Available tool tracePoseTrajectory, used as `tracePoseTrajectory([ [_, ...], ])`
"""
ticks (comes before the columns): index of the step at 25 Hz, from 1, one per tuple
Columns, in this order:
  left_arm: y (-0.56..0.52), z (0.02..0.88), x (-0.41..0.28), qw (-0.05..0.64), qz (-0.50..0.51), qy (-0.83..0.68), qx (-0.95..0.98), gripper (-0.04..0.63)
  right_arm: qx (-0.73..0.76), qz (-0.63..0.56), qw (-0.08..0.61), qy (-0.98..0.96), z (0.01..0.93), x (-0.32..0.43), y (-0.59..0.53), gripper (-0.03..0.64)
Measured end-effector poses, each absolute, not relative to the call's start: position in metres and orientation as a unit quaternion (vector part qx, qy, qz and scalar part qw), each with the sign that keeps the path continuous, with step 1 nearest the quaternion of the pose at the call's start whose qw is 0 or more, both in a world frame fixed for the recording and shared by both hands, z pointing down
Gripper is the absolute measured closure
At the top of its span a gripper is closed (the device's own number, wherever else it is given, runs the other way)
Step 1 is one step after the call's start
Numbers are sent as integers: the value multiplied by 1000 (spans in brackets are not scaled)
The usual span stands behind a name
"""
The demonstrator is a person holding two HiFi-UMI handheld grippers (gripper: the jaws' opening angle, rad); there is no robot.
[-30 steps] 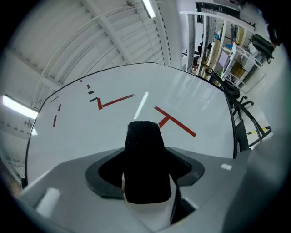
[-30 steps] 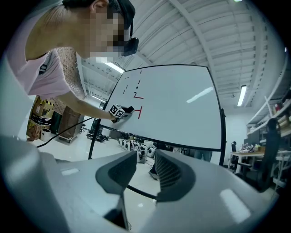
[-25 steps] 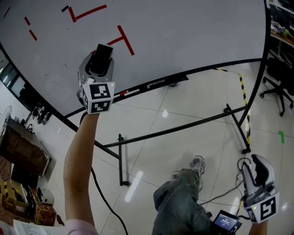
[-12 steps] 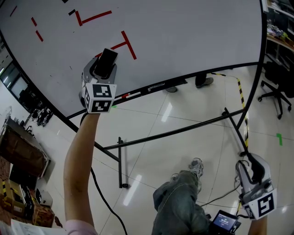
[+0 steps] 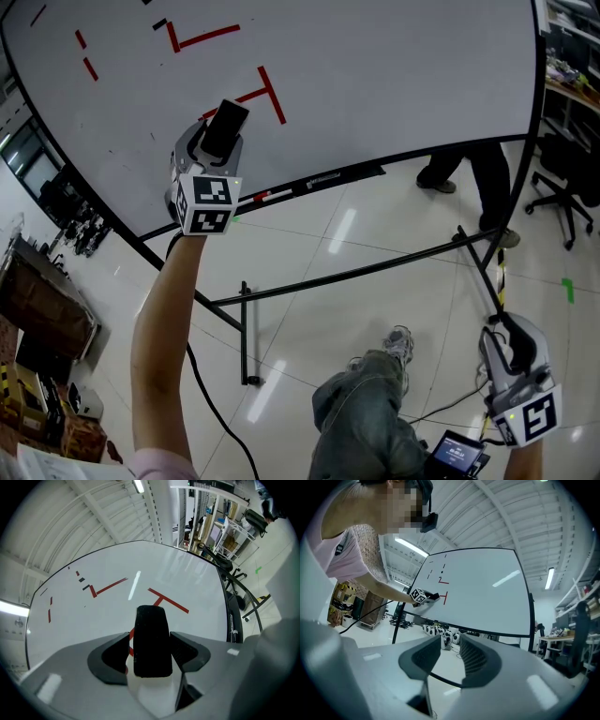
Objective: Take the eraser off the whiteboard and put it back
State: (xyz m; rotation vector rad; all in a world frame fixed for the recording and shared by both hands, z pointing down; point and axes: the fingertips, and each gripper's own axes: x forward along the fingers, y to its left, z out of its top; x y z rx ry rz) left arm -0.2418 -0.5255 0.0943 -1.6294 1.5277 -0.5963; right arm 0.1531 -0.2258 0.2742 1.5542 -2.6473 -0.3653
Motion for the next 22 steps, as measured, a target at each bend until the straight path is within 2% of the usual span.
tracePoseTrajectory([
  [22, -518, 104, -261, 372, -222, 616, -658, 313, 508, -113, 26, -853, 277, 157, -225, 486],
])
